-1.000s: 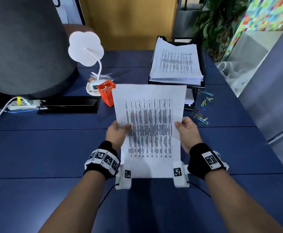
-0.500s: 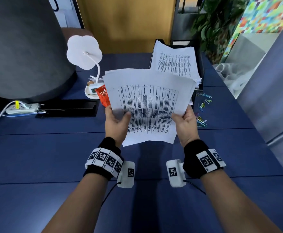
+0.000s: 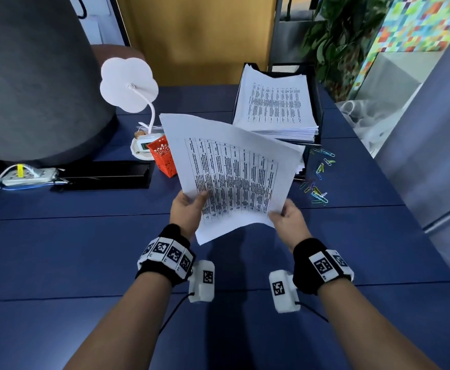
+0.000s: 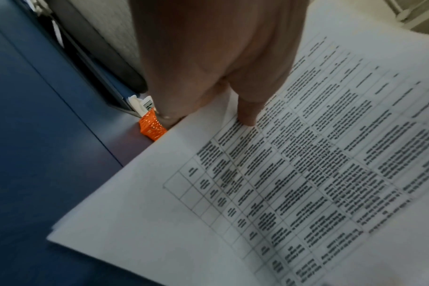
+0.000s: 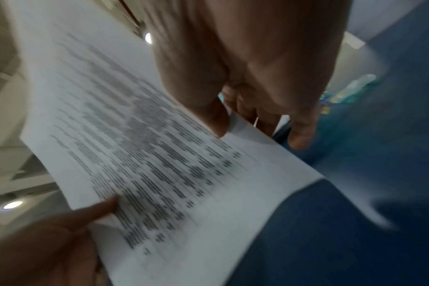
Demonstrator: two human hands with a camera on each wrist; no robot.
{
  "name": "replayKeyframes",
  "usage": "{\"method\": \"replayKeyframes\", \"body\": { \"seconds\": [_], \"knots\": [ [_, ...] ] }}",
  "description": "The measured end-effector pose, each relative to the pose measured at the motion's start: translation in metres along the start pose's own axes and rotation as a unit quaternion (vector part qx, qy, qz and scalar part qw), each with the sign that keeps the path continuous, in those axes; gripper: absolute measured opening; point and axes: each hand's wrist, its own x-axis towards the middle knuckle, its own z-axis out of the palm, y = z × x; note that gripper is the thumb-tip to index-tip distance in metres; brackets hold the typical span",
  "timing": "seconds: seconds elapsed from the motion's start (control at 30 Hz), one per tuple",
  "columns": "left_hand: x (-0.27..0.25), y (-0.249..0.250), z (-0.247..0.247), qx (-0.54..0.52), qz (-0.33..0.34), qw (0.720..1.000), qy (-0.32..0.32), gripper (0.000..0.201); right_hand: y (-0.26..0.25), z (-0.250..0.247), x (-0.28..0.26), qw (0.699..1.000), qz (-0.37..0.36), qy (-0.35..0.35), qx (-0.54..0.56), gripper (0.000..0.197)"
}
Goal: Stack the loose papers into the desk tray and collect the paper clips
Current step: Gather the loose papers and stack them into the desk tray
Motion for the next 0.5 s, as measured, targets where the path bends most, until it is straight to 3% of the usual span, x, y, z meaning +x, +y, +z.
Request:
{"method": "replayKeyframes", "body": {
  "seconds": [0.03, 0.23, 0.3, 0.5],
  "knots": [
    [0.002, 0.002, 0.001, -0.001, 0.003, 1.000, -0.007, 0.005, 0.008, 0.000, -0.001, 1.000, 0.015, -0.005, -0.001, 0.019],
    [0.017, 0.026, 0.009, 0.045, -0.007, 0.998, -0.033, 0.016, 0.019, -0.008, -0.008, 0.997, 0.058, 0.001, 0.060, 0.013],
    [0.021, 0.032, 0.013, 0.098, -0.005, 0.995, -0.035, 0.006, 0.016, -0.011, -0.009, 0.994, 0.078, -0.012, 0.078, 0.012],
    [0.021, 0.040, 0.026, 0.254, 0.046, 0.966, -0.024, 0.026, 0.014, -0.019, -0.013, 0.993, 0.100, -0.027, 0.056, 0.013]
  ]
}}
